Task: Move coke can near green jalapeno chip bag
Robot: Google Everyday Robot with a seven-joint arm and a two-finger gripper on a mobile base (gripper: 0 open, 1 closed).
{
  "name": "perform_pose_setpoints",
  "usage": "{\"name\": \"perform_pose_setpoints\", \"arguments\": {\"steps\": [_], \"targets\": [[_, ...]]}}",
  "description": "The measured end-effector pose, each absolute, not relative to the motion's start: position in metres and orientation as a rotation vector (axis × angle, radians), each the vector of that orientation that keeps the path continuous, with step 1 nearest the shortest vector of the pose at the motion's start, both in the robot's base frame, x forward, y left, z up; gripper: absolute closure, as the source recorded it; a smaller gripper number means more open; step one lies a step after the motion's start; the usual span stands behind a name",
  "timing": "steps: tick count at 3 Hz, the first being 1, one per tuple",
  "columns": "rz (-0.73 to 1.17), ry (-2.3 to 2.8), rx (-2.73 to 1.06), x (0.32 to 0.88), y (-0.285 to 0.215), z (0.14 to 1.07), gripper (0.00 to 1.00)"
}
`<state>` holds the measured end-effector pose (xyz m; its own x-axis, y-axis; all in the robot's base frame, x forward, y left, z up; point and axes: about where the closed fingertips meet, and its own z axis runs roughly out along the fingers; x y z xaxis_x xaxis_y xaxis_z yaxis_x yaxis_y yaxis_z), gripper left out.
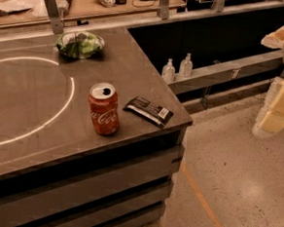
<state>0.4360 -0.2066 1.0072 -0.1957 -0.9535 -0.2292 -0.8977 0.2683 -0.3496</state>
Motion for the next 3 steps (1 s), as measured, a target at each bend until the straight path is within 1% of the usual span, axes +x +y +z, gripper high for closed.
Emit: {"name": "perform_pose_setpoints", "arguments": {"steps": [1,2,3], "targets": [[-0.193,2.150,-1.677,0.436,-0.207,1.007,0.00],[-0.150,2.106,-1.713,0.444,-0.185,1.002,0.00],[-0.058,1.987,-1.786,0.456,-0.133,0.993,0.00]]}}
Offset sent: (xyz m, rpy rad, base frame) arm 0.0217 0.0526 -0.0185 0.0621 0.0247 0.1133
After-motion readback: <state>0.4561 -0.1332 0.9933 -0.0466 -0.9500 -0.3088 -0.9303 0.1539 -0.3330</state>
